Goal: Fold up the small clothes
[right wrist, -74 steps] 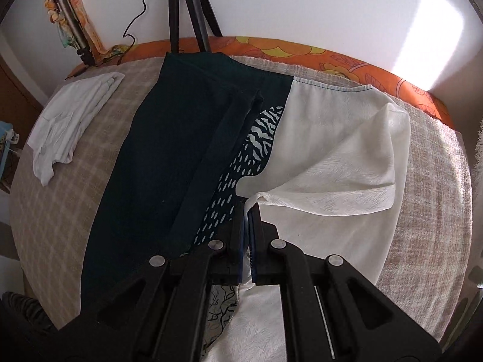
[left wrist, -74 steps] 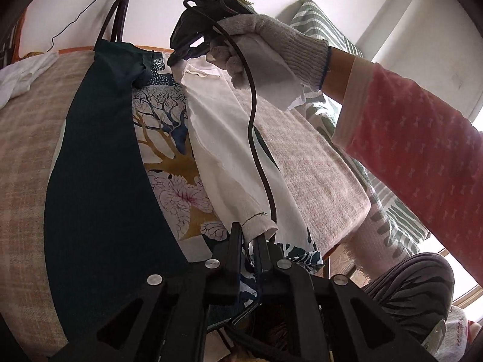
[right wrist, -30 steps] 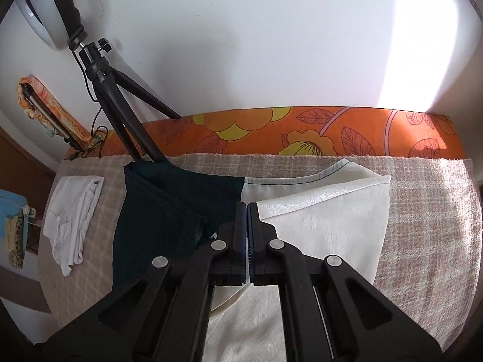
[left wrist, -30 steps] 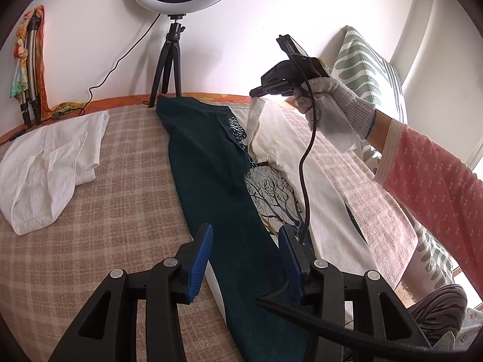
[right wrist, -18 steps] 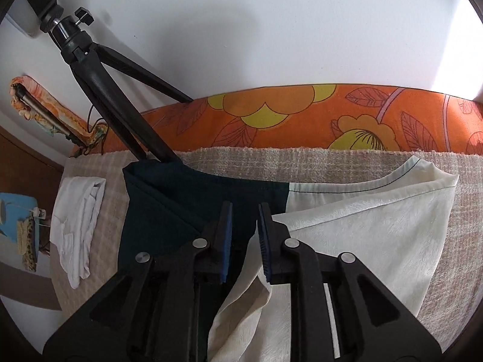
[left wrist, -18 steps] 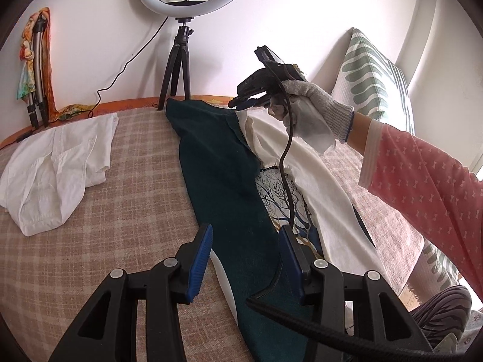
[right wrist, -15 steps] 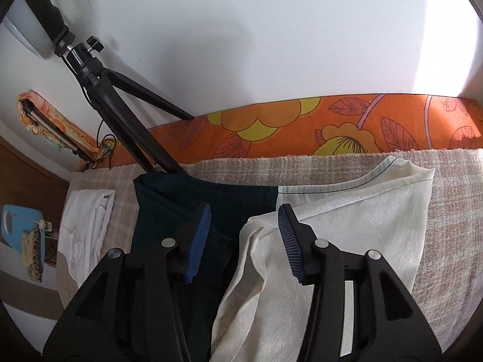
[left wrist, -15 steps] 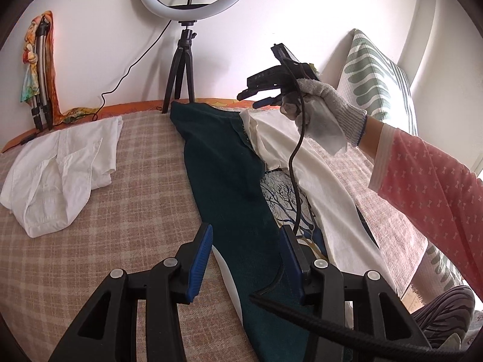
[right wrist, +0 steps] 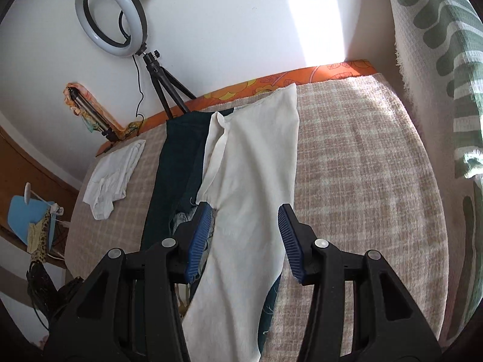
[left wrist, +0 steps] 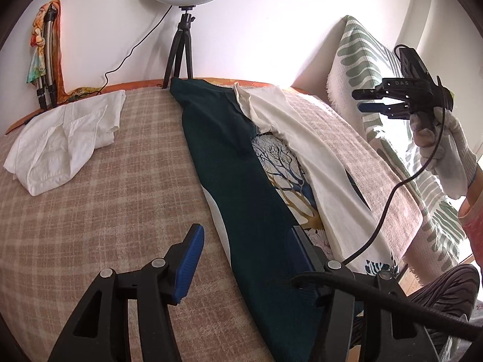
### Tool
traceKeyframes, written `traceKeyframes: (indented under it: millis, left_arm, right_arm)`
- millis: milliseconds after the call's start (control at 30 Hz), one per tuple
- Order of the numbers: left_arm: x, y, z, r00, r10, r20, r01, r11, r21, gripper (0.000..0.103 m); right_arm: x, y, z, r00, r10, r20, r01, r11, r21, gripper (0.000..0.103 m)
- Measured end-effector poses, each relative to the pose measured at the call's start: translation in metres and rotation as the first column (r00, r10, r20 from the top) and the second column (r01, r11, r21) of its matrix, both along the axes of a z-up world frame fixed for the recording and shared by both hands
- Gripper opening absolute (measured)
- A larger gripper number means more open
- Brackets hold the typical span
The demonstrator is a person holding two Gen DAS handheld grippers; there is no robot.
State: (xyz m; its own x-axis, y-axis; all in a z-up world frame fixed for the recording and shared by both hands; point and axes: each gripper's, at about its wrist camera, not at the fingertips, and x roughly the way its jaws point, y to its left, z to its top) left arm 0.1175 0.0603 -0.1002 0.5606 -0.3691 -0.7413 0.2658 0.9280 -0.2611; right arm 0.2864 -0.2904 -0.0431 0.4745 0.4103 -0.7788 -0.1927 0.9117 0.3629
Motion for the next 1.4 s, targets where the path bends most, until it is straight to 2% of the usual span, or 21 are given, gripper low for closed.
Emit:
traceKeyframes:
  millis: [233,400,467,533,633,767,900,967,1000,1033,1067,1100,1133,1267,1400]
  left_arm:
    - [-0.046,0.001,-0.03,0.992,-0.009,-0.129,-0.001,0.997,-0.076,0.06]
    - [-0.067,-0.005,-0.047,0.982,-0.011,-0.187,-0.012,0.993,-0.121,0.06]
    - [-0.072,-0.006,-0.052,0.978,-0.009,-0.209,-0.021,0.989,-0.143,0.06]
    - [-0.075,-0.007,-0.053,0.98,0.003,-0.198,-0.032,0.989,-0.144,0.06]
    - [-0.075,-0.006,-0.053,0.978,0.012,-0.206,-0.05,0.982,-0.181,0.058]
    - [-0.077,-0.009,-0.055,0.979,-0.003,-0.202,-0.034,0.983,-0.179,0.049]
    - [-0.077,-0.011,-0.054,0.982,-0.014,-0.189,-0.017,0.987,-0.161,0.044]
    - [-0.075,-0.012,-0.057,0.98,-0.019,-0.2,-0.016,0.985,-0.17,0.032]
    - [-0.075,-0.012,-0.058,0.98,-0.019,-0.2,-0.016,0.984,-0.175,0.032]
    - [-0.075,-0.012,-0.059,0.981,-0.015,-0.194,-0.019,0.984,-0.175,0.029]
    - [-0.075,-0.012,-0.059,0.981,-0.014,-0.193,-0.02,0.985,-0.174,0.018]
    - [-0.074,-0.012,-0.06,0.98,-0.016,-0.197,-0.021,0.983,-0.18,0.011]
    - [-0.074,-0.011,-0.061,0.979,-0.017,-0.201,-0.023,0.981,-0.193,0.004]
    - [-0.074,-0.004,-0.054,0.984,-0.003,-0.177,-0.036,0.976,-0.215,0.0]
    - [-0.076,0.009,-0.035,0.989,0.015,-0.15,-0.053,0.966,-0.253,0.0]
  right_arm:
    - [-0.137,-0.011,-0.047,0.994,-0.004,-0.108,0.002,1.0,-0.016,0.049]
    - [-0.196,0.0,-0.07,0.992,-0.023,-0.121,0.014,0.997,-0.076,0.049]
    - [-0.209,0.006,-0.077,0.991,-0.005,-0.134,-0.003,0.998,-0.066,0.049]
    - [-0.217,0.011,-0.083,0.99,-0.005,-0.144,-0.006,0.998,-0.07,0.049]
    - [-0.226,0.013,-0.085,0.994,-0.004,-0.114,-0.006,0.996,-0.09,0.049]
    - [-0.241,0.022,-0.076,0.99,0.141,-0.004,-0.14,0.984,-0.114,0.049]
    - [-0.236,0.032,-0.082,0.966,0.258,-0.018,-0.258,0.955,-0.15,0.049]
    - [-0.236,0.041,-0.089,0.954,0.298,-0.024,-0.296,0.933,-0.206,0.049]
    - [-0.236,0.045,-0.093,0.952,0.306,-0.029,-0.303,0.92,-0.247,0.049]
    - [-0.236,0.047,-0.097,0.951,0.308,-0.033,-0.304,0.909,-0.284,0.042]
    - [-0.236,0.048,-0.101,0.949,0.313,-0.039,-0.309,0.902,-0.3,0.035]
    - [-0.236,0.048,-0.103,0.949,0.311,-0.048,-0.31,0.898,-0.312,0.018]
    - [-0.239,0.049,-0.104,0.95,0.309,-0.045,-0.306,0.893,-0.331,0.009]
    - [-0.248,0.046,-0.091,0.948,0.318,-0.009,-0.302,0.89,-0.342,0.005]
    - [-0.254,0.032,-0.063,0.966,0.253,0.045,-0.227,0.923,-0.311,0.004]
